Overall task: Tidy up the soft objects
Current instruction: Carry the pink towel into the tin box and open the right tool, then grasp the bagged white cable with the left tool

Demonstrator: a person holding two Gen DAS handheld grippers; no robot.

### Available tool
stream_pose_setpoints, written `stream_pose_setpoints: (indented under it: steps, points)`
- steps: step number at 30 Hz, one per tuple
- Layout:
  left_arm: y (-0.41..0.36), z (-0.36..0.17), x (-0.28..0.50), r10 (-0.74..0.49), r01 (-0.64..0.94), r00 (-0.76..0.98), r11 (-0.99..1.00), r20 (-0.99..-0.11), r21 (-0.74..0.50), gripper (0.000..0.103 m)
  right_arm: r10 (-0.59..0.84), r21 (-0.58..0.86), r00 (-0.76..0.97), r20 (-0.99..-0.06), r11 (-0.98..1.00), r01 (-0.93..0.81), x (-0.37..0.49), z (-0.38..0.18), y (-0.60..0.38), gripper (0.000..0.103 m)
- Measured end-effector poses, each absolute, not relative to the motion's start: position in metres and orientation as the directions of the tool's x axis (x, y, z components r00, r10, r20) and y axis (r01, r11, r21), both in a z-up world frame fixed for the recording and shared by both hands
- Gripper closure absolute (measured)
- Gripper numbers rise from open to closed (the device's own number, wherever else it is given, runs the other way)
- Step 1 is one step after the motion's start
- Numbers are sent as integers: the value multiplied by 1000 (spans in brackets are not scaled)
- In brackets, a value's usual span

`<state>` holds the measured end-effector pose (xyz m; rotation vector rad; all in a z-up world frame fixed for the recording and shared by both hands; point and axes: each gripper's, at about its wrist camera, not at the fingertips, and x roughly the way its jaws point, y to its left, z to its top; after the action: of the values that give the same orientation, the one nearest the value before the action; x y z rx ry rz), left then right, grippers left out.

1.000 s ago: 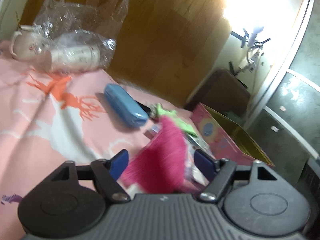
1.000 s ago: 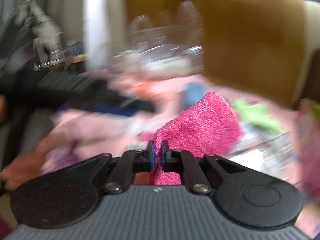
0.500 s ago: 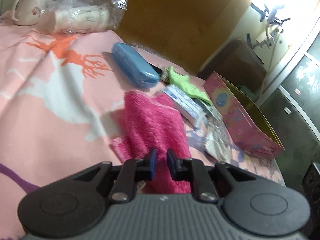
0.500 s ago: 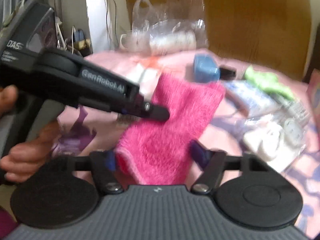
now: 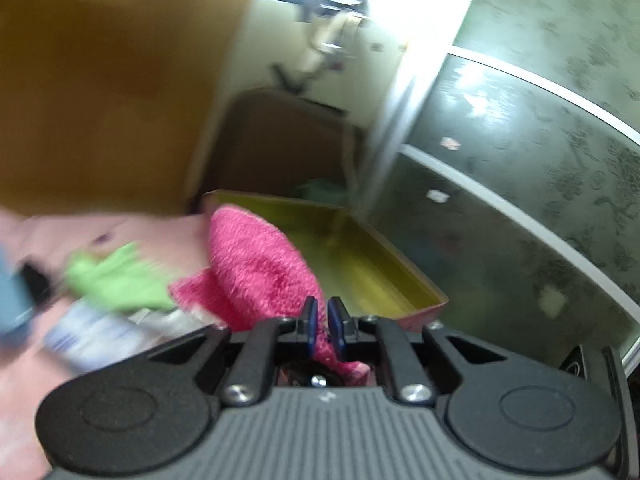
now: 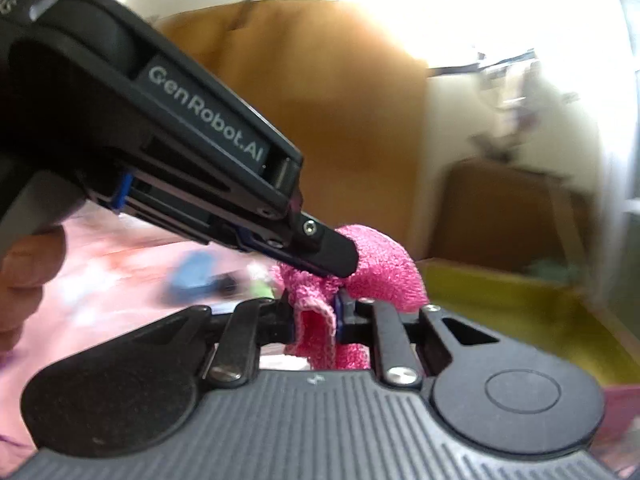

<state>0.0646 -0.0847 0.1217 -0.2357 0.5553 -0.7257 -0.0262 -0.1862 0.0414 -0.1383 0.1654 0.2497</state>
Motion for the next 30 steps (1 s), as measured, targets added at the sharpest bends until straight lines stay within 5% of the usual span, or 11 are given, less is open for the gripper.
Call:
stream_pose_setpoints:
  steps: [6,10,12,15,20,25,30]
  points:
    - [-167,113,108,-717,611,564,696,-409,-378,94,55,-113,977,-204,990,-80,7,41,-251,81]
    - [-189,95,142,-613,523,603,787,-511,-326,91,-43,-175,945,-325,984,-15,41,23,-269,33]
    - [-173,96,138,-608,511,624,792,-490,-333,90,-87,-174,950,-301,984,35,34,20,-273,33]
    - [-127,103,117,-587,486,692,809,-420,-330,71,-29,-56,968,-249,998,16,1,23,-280,33]
    - [-46,88,79,-497,383,756,864,-426,-328,73,167,108,961,-222,983,-146,-41,22,-267,33]
    - [-11,50,50,-474,353,715,879,-514,-320,73,385,159,840,-382,923,-350,-41,0,-212,28]
    - [-3,19,57,-491,331,644,870,-587,-364,59,391,94,757,-524,909,-405,-32,-17,-165,23]
